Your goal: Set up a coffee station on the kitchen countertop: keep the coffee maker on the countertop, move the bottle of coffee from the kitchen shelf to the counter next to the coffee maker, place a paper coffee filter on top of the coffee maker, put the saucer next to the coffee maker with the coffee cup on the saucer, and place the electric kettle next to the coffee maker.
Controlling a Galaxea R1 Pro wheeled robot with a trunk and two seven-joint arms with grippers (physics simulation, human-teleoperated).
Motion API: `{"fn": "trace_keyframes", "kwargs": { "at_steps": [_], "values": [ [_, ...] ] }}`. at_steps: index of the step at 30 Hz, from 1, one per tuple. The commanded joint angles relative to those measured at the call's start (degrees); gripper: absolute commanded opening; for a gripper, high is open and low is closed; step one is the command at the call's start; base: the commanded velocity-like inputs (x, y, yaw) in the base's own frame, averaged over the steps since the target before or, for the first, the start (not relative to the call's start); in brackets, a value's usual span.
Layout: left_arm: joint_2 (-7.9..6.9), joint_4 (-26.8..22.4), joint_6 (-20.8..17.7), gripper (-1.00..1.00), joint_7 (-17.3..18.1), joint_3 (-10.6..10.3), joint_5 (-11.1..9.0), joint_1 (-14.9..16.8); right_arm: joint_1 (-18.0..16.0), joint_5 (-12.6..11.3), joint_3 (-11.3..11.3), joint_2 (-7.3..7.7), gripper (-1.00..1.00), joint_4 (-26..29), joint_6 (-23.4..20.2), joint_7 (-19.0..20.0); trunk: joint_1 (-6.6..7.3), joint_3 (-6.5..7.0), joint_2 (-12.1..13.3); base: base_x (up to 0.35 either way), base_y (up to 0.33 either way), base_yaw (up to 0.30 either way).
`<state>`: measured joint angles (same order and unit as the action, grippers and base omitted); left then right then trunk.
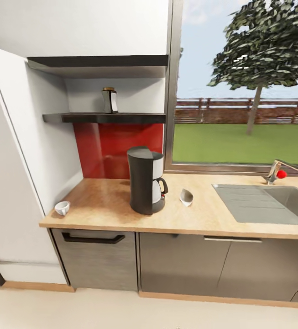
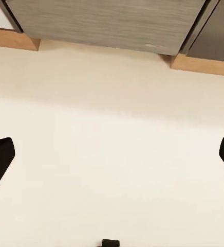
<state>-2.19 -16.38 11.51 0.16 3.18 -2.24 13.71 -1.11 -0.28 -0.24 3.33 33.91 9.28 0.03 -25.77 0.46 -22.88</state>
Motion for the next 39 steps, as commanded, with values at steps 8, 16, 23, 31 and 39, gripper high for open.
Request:
{"fn": "trace_keyframes", "kwargs": {
  "at_steps": [8, 16, 23, 31, 39],
  "values": [
    [-3.62, 0.11, 0.26, 1.00, 0.04, 0.04, 0.04, -0.06, -0.03, -0.07, -0.01, -0.35, 1.00, 0.15, 0.19, 0.09, -0.02, -0.02, -0.03, 0.000, 0.000, -0.300],
    [-4.63, 0.05, 3.77, 1.00, 0.09, -0.15, -0.24, -0.09, -0.03, 0.10, -0.04, -0.27, 1.00, -0.13, 0.18, 0.06, -0.02, -0.02, -0.03, 0.061, 0.133, -0.300],
    [-4.15, 0.04, 3.73, 1.00, 0.07, -0.27, 0.17, -0.09, -0.03, 0.11, -0.04, -0.01, 1.00, -0.25, 0.39, -0.16, -0.02, -0.02, -0.03, 0.011, 0.023, -0.300],
    [-4.58, 0.06, 3.57, 1.00, -0.01, -0.51, 0.27, -0.09, -0.03, 0.16, -0.02, 0.01, 1.00, -0.19, 0.33, -0.15, -0.02, -0.02, -0.03, 0.001, 0.001, -0.272],
    [-5.02, 10.10, 3.32, 1.00, -0.58, -0.70, 0.30, -0.28, -0.03, 0.07, 0.22, -0.23, 1.00, 0.54, 0.22, 0.27, -0.02, -0.02, -0.03, 0.000, 0.000, -0.021]
  ]
}}
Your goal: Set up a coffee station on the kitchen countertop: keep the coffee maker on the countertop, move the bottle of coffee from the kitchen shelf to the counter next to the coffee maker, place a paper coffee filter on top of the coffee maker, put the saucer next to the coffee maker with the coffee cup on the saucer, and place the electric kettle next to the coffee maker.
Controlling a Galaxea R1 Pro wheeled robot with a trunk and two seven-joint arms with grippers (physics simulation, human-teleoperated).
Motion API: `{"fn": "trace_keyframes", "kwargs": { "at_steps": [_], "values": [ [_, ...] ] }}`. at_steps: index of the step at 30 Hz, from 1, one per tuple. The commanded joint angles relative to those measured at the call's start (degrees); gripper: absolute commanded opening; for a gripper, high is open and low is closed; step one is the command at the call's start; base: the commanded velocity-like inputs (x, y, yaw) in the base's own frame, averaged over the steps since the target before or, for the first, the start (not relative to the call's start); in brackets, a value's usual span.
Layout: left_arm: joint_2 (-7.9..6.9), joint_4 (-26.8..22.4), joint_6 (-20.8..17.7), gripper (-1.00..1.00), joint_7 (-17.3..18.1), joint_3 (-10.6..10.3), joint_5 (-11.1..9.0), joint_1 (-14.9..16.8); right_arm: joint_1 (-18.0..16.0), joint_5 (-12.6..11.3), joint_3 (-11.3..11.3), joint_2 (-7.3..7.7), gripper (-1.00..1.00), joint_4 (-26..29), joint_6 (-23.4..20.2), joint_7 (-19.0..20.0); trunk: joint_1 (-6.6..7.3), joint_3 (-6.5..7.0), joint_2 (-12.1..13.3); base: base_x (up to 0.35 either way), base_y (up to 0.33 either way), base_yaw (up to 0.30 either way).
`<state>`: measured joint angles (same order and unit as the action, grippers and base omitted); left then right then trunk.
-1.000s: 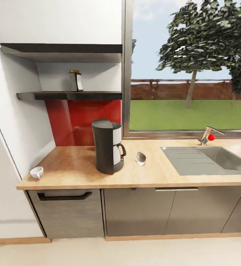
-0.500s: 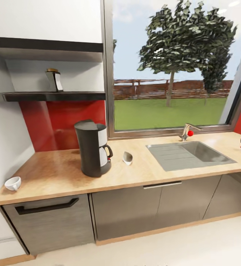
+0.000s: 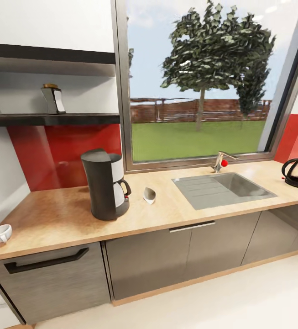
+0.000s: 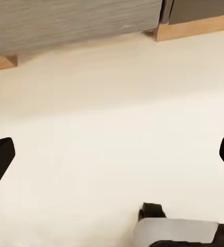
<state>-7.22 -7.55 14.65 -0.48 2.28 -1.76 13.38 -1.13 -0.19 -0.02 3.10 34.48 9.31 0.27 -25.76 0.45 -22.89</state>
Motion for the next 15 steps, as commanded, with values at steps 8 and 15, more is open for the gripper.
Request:
{"fn": "trace_keyframes", "kwargs": {
  "at_steps": [8, 15],
  "values": [
    [-0.08, 9.33, -6.84, 1.00, -0.28, 0.18, -0.26, -2.63, -8.28, -0.08, 0.11, -3.65, 1.00, 17.70, -0.60, -0.61, -0.02, -0.01, -0.03, 0.000, 0.000, 0.000],
    [-0.02, 9.47, -7.91, 1.00, -0.39, 0.18, -0.26, -4.56, -18.30, -0.15, 0.07, -4.29, 1.00, 18.27, -7.74, -0.62, -0.02, -0.01, -0.03, 0.000, 0.000, 0.000]
  ]
}}
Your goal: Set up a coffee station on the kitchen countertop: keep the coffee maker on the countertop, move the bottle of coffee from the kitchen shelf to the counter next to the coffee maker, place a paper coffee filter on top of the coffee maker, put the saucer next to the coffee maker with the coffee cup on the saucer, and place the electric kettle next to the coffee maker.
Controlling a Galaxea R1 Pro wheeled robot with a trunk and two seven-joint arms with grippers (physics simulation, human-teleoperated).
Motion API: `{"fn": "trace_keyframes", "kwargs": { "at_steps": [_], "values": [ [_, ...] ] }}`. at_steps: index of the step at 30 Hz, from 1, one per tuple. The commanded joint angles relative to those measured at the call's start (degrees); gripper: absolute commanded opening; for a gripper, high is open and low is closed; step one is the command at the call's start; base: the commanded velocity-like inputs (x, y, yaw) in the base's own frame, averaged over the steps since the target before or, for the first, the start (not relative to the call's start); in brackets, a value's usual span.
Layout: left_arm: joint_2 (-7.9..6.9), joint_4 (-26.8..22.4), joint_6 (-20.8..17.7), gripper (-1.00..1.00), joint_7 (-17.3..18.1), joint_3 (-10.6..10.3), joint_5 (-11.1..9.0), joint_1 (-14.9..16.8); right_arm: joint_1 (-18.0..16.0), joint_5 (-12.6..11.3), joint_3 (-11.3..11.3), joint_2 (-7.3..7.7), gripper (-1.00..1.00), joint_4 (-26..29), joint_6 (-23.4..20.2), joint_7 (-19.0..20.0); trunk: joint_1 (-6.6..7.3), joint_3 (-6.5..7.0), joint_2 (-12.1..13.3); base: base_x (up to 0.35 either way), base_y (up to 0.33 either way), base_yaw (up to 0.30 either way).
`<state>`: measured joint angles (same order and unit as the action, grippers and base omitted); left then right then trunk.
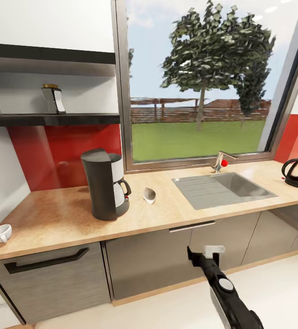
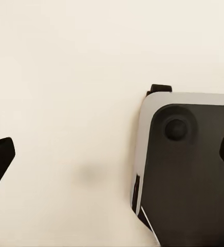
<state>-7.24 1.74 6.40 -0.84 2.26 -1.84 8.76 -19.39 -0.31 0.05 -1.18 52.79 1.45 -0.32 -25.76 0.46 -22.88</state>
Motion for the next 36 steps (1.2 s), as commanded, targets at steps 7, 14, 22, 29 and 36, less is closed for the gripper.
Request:
{"fn": "trace_keyframes", "kwargs": {
  "at_steps": [7, 14, 22, 29, 36],
  "values": [
    [0.14, 0.40, 0.20, 1.00, 0.02, 0.20, -0.18, -0.21, -9.09, 0.11, 0.03, -2.98, 1.00, -0.05, -8.96, -3.26, -0.02, -0.02, -0.04, 0.000, 0.000, 0.000],
    [0.13, 0.52, 0.05, 1.00, 0.04, 0.20, -0.18, -0.38, -16.15, 0.25, 0.05, -7.30, 1.00, -0.49, -16.00, -11.50, -0.02, -0.02, -0.04, 0.000, 0.000, 0.000],
    [0.04, 0.51, -5.83, 1.00, -0.11, 0.28, -0.26, -1.32, -19.61, 0.34, 2.31, -8.82, 1.00, -0.70, -20.02, -15.25, -0.02, -0.02, -0.04, 0.000, 0.000, 0.000],
    [0.11, 0.55, -7.01, 1.00, -0.13, 0.29, -0.27, -2.07, -19.77, 0.38, 7.22, -8.82, 1.00, -0.83, -20.22, -15.33, -0.02, -0.02, -0.04, 0.055, 0.000, 0.000],
    [0.31, 0.55, -7.02, 1.00, -0.14, 0.36, -0.27, -2.08, -19.72, 0.15, 7.21, -8.82, 1.00, -3.35, -20.09, -15.05, -0.02, -0.02, -0.04, 0.323, 0.000, 0.000]
  ]
}}
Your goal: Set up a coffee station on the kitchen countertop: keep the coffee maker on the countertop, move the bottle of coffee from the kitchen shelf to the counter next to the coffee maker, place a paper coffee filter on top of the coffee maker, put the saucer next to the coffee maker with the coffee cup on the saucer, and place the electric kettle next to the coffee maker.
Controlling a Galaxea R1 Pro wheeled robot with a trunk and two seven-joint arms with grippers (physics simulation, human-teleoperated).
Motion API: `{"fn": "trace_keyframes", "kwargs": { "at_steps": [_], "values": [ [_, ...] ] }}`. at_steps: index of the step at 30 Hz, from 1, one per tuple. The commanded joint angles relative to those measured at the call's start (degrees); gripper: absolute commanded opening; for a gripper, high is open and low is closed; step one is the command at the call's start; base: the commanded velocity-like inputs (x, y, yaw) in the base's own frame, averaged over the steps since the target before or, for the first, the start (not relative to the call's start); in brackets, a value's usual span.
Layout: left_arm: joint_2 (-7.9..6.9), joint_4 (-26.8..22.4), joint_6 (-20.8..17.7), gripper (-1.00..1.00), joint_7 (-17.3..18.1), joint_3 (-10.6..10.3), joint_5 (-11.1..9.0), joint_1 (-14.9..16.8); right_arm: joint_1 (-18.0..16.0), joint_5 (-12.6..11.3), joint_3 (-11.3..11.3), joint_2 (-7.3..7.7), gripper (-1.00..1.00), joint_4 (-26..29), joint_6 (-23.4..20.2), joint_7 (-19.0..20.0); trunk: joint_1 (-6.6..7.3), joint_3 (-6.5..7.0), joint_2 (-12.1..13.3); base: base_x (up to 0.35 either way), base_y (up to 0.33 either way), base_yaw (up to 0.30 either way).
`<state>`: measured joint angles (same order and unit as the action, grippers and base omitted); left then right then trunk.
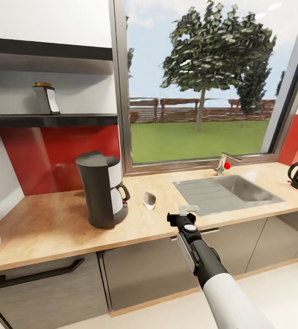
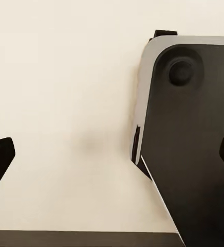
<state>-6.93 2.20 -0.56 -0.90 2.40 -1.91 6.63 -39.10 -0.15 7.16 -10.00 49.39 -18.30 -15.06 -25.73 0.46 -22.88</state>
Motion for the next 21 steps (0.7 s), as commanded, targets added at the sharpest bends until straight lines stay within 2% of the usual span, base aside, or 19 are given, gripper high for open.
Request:
{"fn": "trace_keyframes", "kwargs": {
  "at_steps": [1, 5, 11, 14, 15, 18, 21],
  "values": [
    [0.02, 0.09, -0.06, 1.00, -0.07, 0.23, -0.19, 0.05, -0.02, -0.02, 0.09, 0.00, 1.00, -0.16, -0.31, -0.31, -0.05, -0.02, -0.03, 0.336, 0.000, 0.000],
    [0.17, 0.30, -0.06, 1.00, -0.12, 0.24, -0.24, -0.43, -0.02, -0.03, 0.06, 0.00, 1.00, -0.54, -0.26, -0.32, -0.05, -0.02, -0.03, 0.337, 0.000, 0.000],
    [0.28, 0.25, 1.71, 1.00, -0.04, 0.19, 0.23, -3.93, -0.02, -0.03, 0.05, 0.00, 1.00, -1.59, -0.27, -0.26, -0.05, -0.02, -0.03, 0.195, 0.000, 0.000],
    [0.07, 0.16, 12.30, 1.00, 0.29, 0.09, 1.68, -5.41, -0.02, -0.03, 0.11, 0.00, 1.00, -3.70, -0.09, -0.19, -0.05, -0.02, -0.03, 0.028, 0.000, 0.000],
    [0.04, 0.15, 14.72, 1.00, 0.42, 0.08, 2.13, -5.55, -0.02, -0.03, 0.14, 0.00, 1.00, -4.06, -0.05, -0.17, -0.05, -0.02, -0.03, 0.011, 0.000, 0.000],
    [0.16, 0.11, 17.56, 1.00, 0.56, 0.07, 2.69, -5.71, -0.02, -0.03, 0.20, 0.00, 1.00, -4.52, -0.02, -0.18, -0.05, -0.02, -0.03, 0.006, 0.000, 0.000],
    [0.30, 0.09, 18.62, 1.00, 0.65, 0.10, 2.89, -5.81, -0.02, -0.03, 0.22, 0.00, 1.00, -4.70, -0.12, -0.22, -0.05, -0.02, -0.03, 0.001, 0.000, 0.042]
  ]
}}
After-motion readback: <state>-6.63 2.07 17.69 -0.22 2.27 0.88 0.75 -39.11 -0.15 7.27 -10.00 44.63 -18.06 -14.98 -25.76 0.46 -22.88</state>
